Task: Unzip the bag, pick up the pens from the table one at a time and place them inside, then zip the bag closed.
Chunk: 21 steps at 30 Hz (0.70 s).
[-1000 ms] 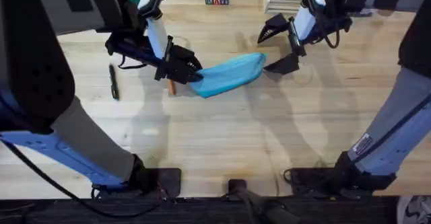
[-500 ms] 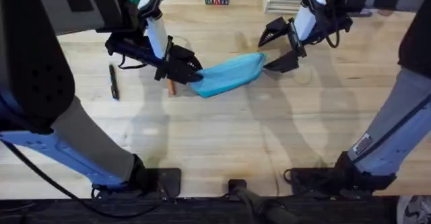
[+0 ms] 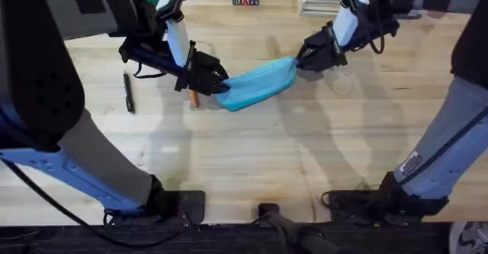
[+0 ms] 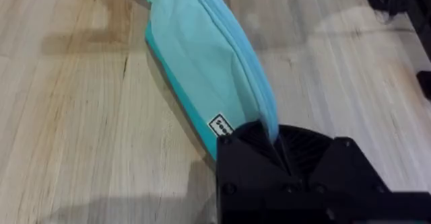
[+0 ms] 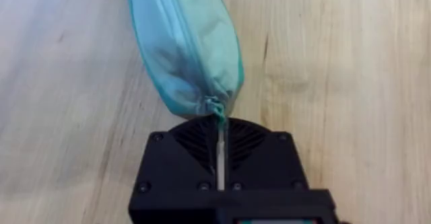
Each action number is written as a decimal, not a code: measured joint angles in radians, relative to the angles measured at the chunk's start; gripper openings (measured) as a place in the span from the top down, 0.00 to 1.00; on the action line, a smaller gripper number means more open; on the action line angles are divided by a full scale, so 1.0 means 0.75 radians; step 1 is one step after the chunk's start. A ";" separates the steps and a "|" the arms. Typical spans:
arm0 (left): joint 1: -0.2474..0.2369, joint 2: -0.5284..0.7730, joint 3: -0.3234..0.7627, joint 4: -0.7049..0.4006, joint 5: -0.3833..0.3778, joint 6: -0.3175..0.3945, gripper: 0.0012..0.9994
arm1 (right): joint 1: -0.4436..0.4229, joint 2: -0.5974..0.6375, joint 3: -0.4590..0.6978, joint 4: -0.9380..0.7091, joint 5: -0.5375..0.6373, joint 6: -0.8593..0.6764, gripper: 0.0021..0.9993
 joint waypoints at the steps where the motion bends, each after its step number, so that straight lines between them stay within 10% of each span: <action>1: 0.000 0.000 0.000 0.000 -0.001 0.000 0.96 | 0.000 0.000 0.001 0.007 -0.001 0.000 0.95; 16: 0.000 0.000 0.000 0.000 -0.001 -0.004 0.96 | -0.001 0.000 0.001 0.008 -0.001 0.001 0.95; 21: 0.000 -0.001 0.000 0.000 -0.001 -0.004 0.96 | 0.000 0.000 0.001 0.009 -0.003 -0.005 0.43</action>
